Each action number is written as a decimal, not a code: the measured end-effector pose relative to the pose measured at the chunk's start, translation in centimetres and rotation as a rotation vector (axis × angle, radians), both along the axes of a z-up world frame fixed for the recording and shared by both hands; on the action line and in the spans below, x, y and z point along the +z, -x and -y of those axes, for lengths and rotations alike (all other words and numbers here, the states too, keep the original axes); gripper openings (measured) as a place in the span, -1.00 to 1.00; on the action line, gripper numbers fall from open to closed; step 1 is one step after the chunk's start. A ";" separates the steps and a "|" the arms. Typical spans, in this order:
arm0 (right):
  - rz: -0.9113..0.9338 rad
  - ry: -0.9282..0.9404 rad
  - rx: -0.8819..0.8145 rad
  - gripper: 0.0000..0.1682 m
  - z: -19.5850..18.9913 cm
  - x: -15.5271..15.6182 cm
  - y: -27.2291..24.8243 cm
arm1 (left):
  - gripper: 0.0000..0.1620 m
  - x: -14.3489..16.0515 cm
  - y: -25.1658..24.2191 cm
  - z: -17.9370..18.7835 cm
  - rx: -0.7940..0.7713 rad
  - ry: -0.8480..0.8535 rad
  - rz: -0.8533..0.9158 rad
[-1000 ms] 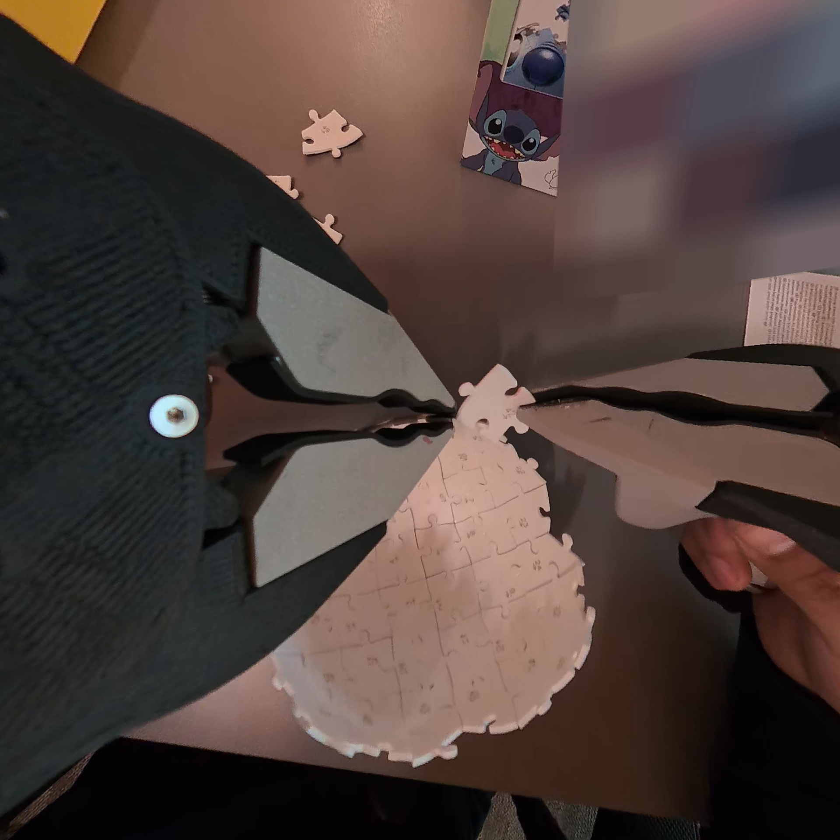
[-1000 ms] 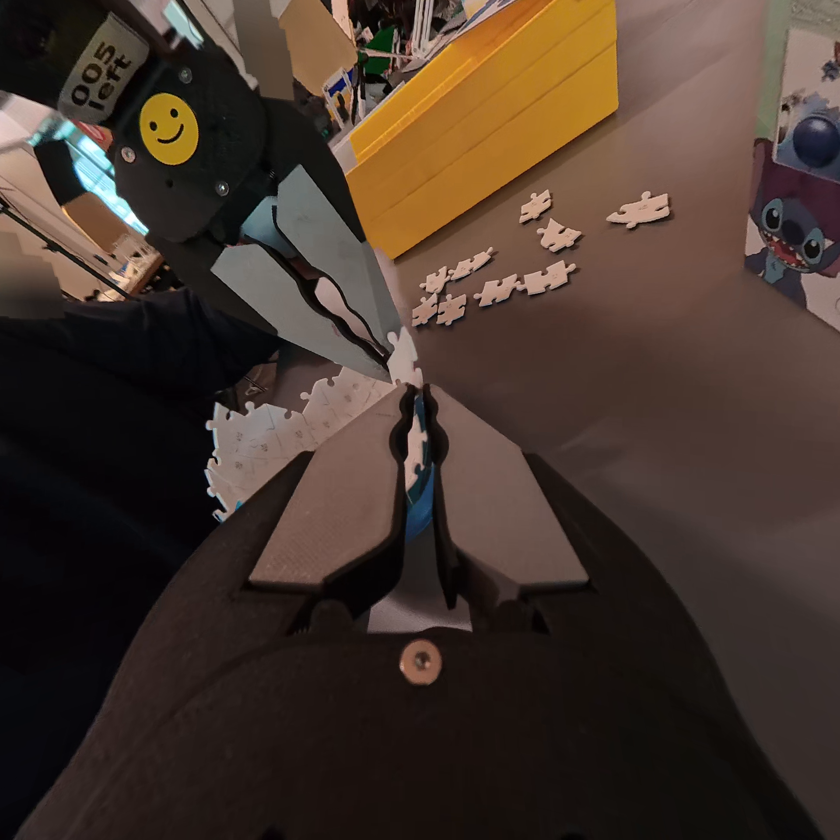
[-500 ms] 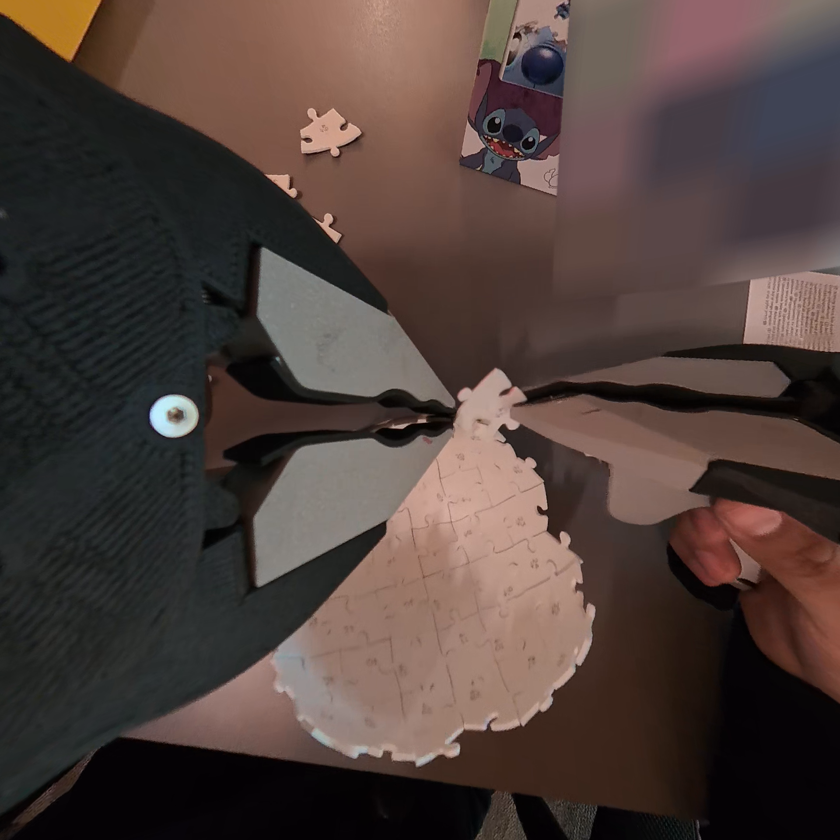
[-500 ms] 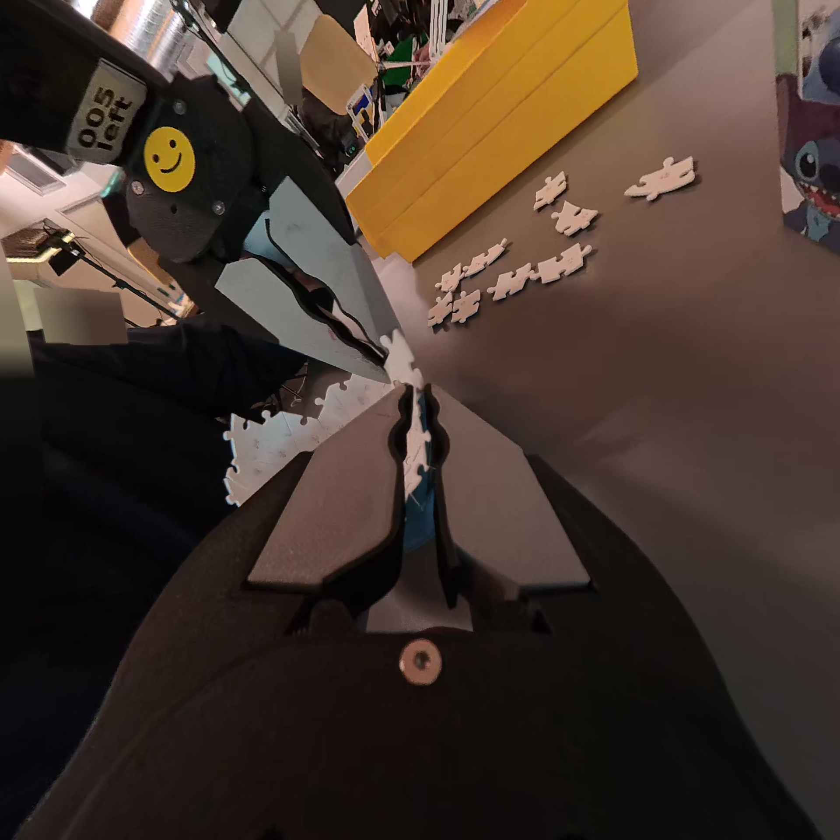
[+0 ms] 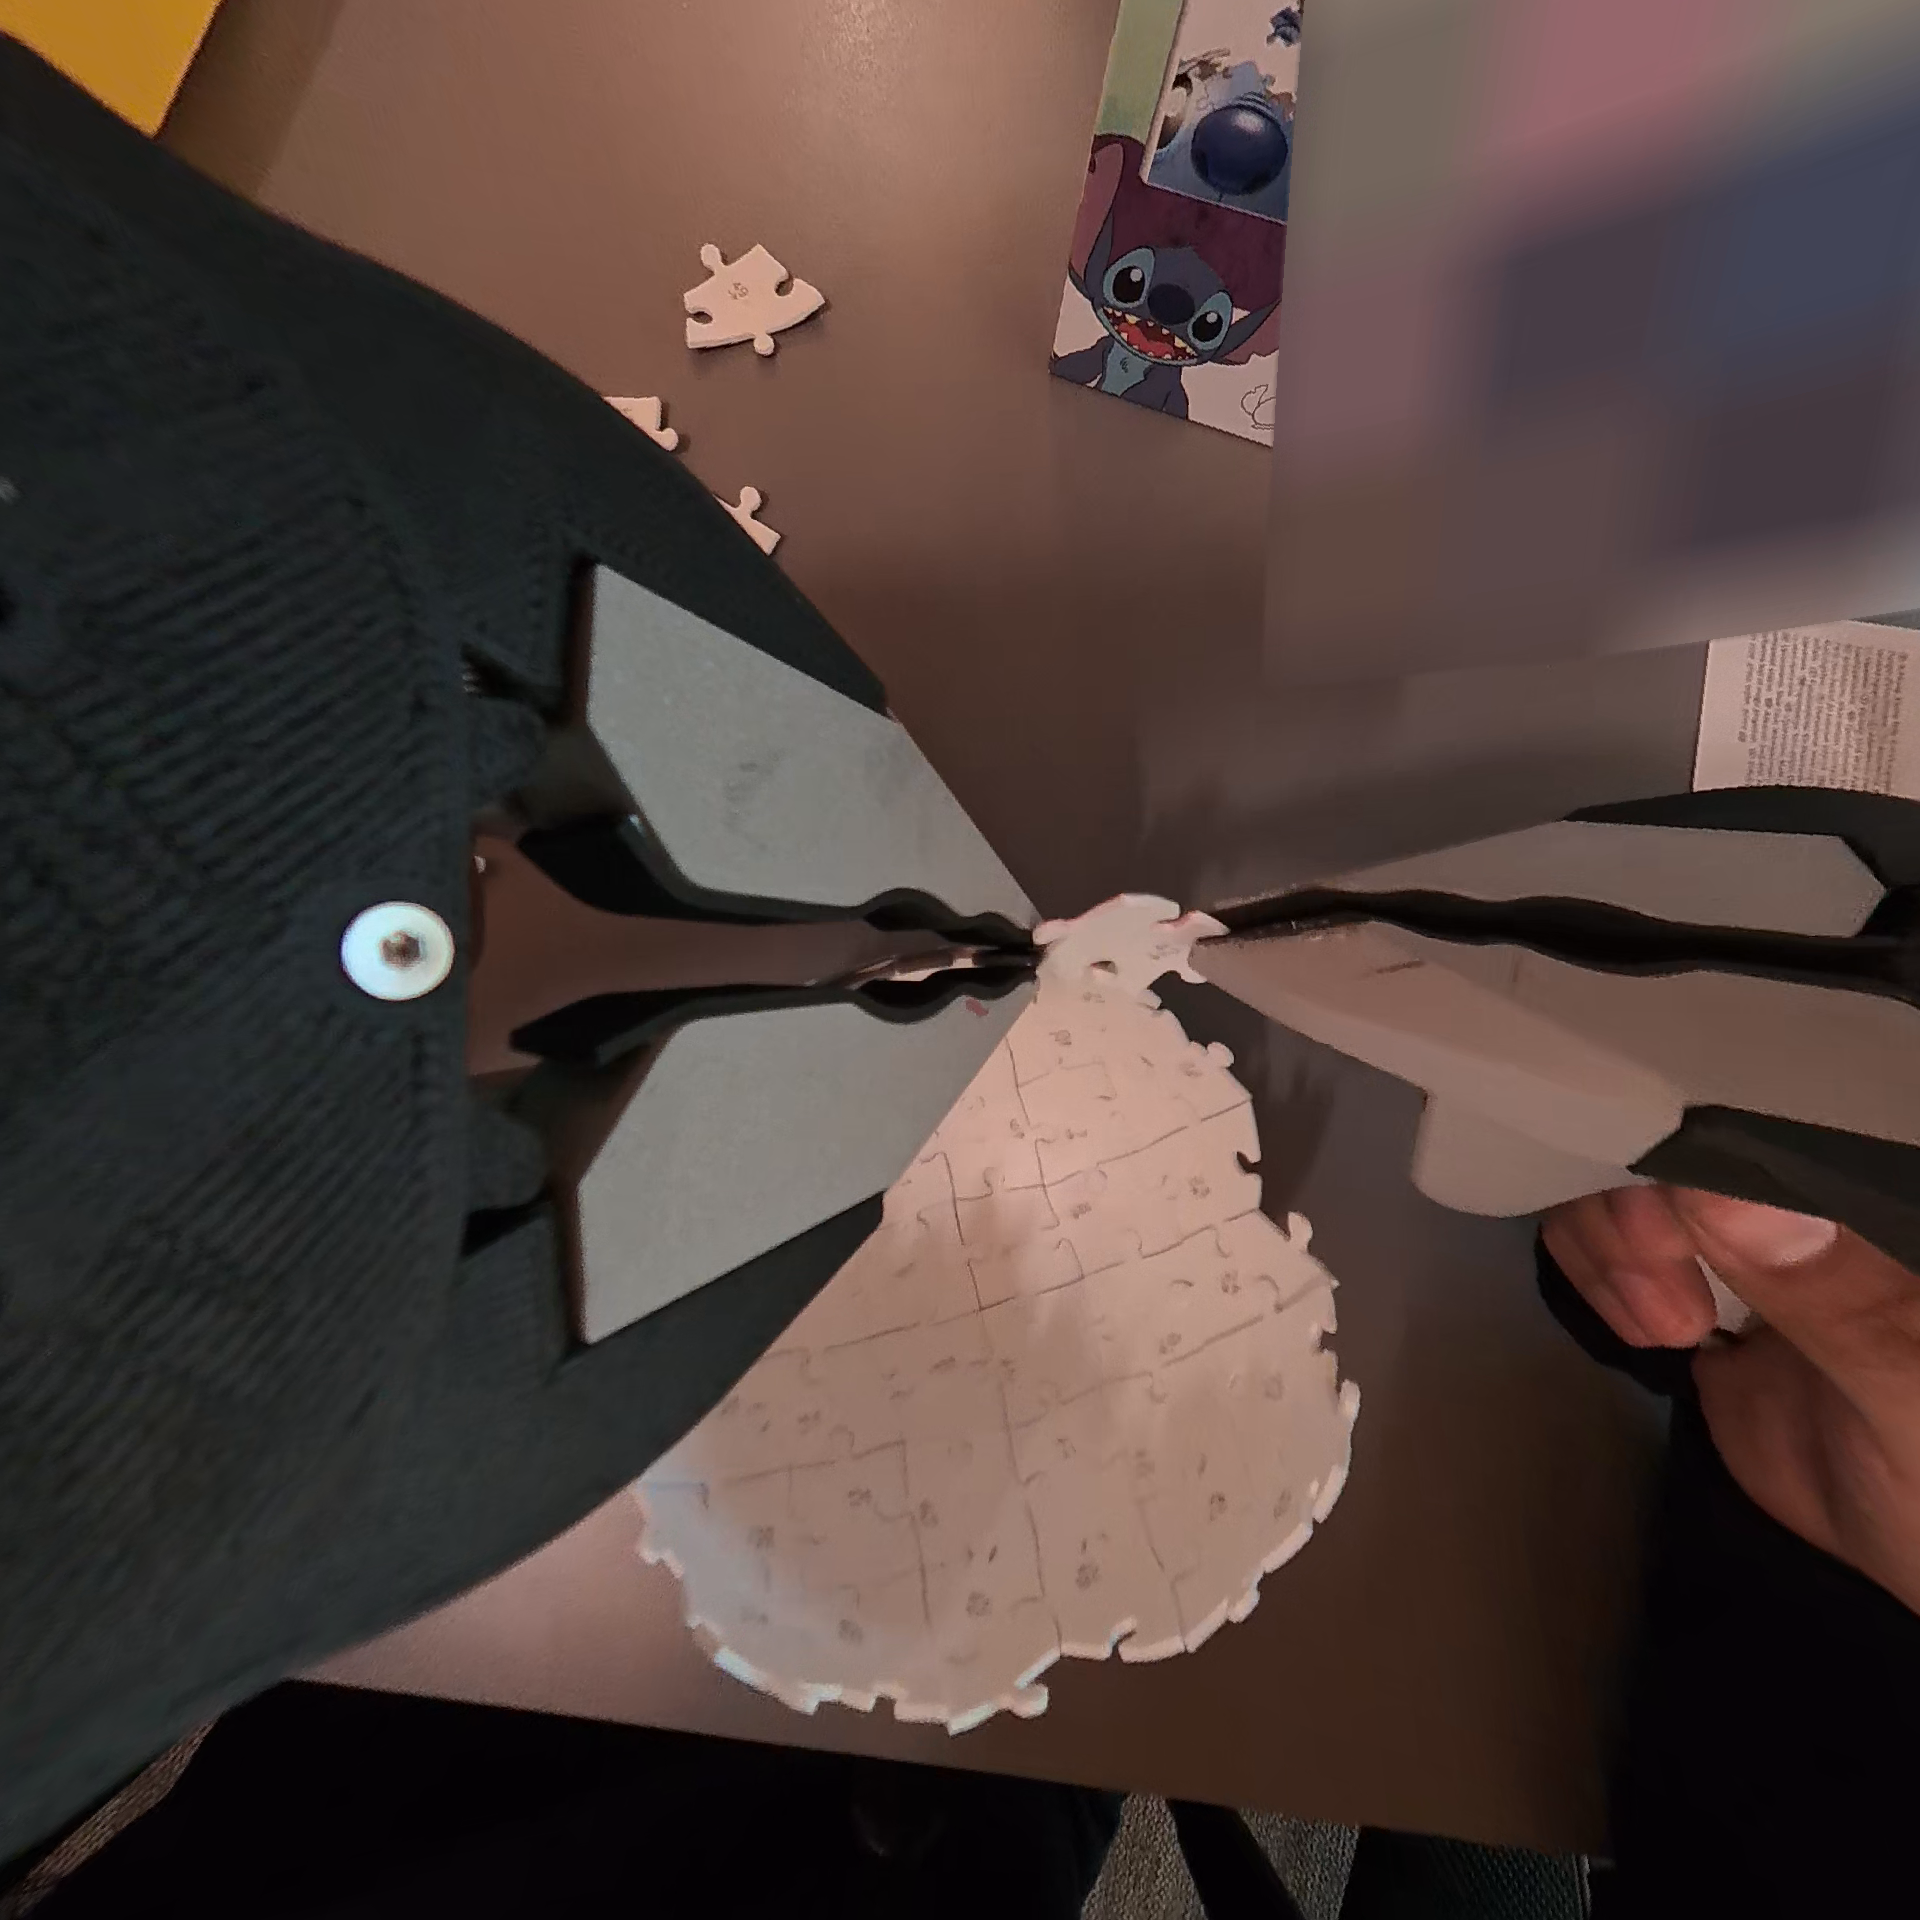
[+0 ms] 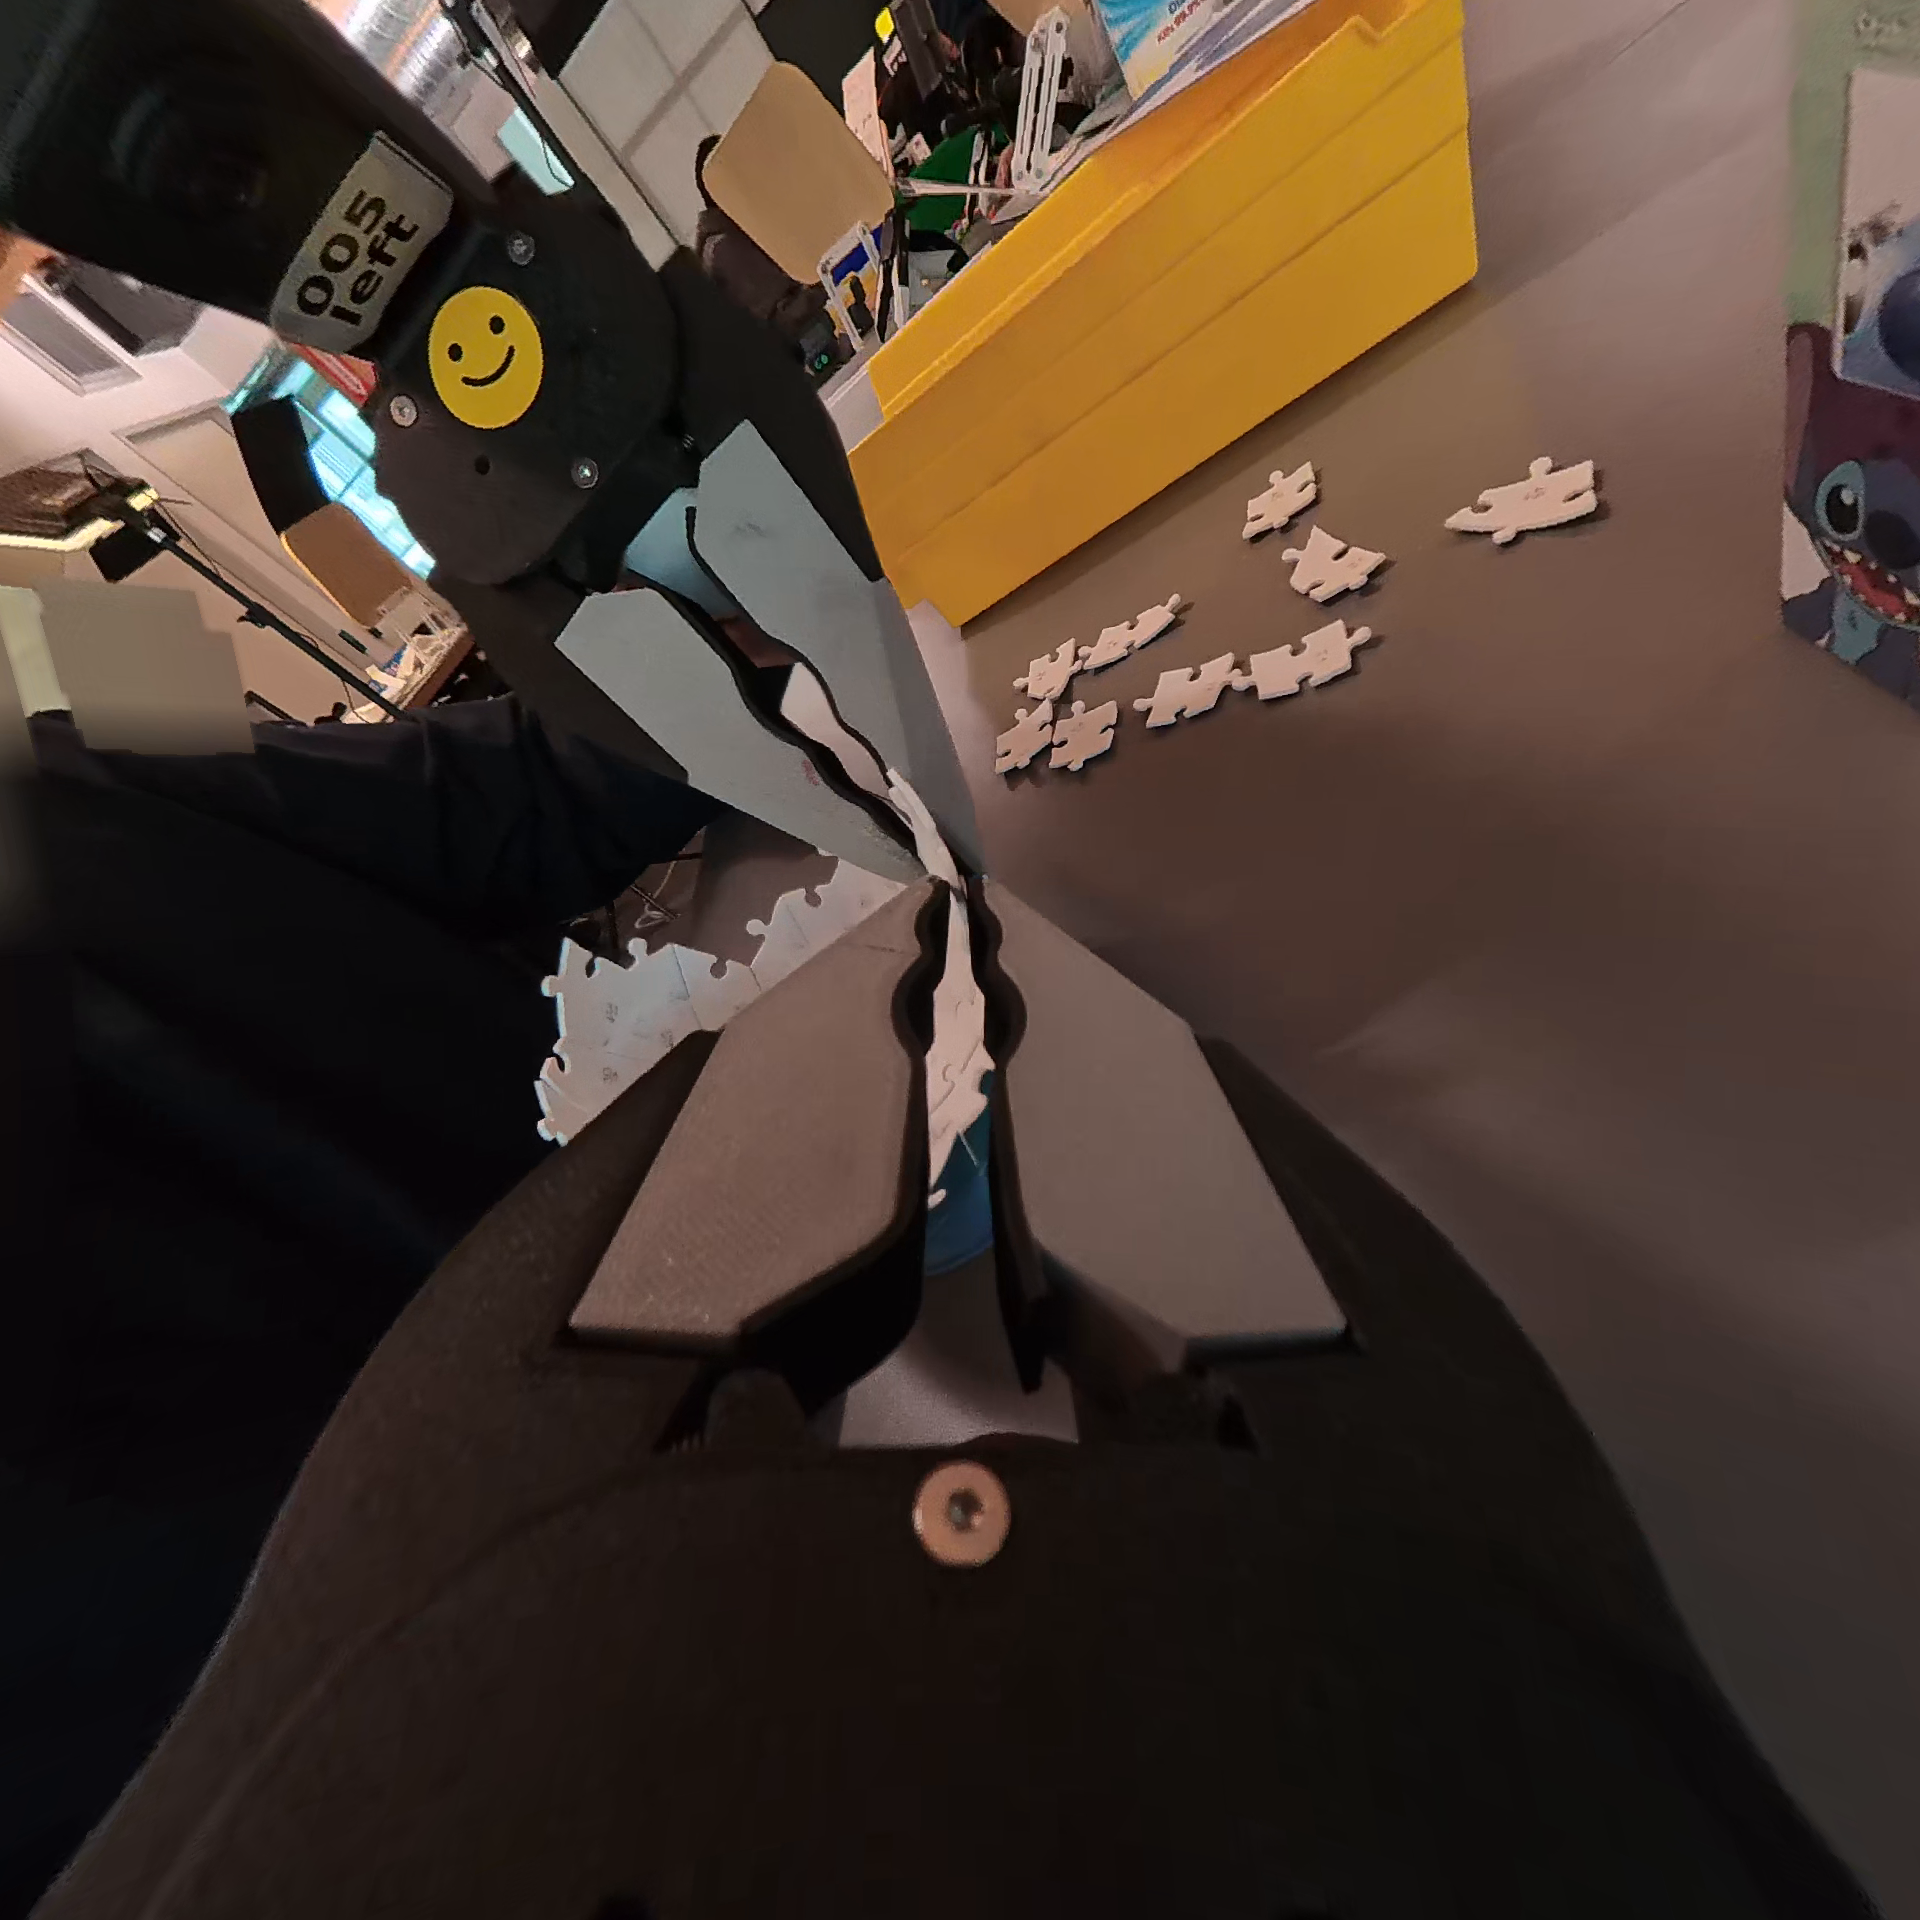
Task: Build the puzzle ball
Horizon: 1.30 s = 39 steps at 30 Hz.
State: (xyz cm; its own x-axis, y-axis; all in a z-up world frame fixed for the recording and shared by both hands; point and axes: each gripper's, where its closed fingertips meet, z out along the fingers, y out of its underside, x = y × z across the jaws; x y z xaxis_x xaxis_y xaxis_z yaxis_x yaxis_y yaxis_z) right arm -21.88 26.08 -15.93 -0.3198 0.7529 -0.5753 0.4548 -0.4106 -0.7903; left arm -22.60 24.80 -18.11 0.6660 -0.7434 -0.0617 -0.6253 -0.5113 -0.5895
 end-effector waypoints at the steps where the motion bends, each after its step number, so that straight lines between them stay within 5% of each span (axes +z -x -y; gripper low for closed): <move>1: -0.004 -0.018 0.001 -1.00 0.0 0.0 0.0 | -0.99 0.1 0.0 0.0 -0.001 0.000 0.002; 18: 0.043 0.025 0.008 -0.99 0.1 -1.1 0.3 | -0.98 0.0 0.2 0.1 -0.004 0.002 -0.006; 25: 0.036 0.053 0.021 -1.00 0.3 -0.8 0.1 | -0.84 0.8 0.4 0.4 -0.008 0.004 0.020; 39: 0.045 0.062 0.035 -1.00 0.6 -0.9 0.1 | -0.95 1.2 -0.1 -0.3 0.025 0.050 0.125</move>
State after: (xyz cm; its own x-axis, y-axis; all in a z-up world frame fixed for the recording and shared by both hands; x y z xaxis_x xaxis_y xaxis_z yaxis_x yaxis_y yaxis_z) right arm -22.02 25.48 -16.88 -0.3180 0.7040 -0.6350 0.5040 -0.4418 -0.7422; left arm -22.47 25.08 -16.86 0.6844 -0.7267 0.0596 -0.5352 -0.5562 -0.6358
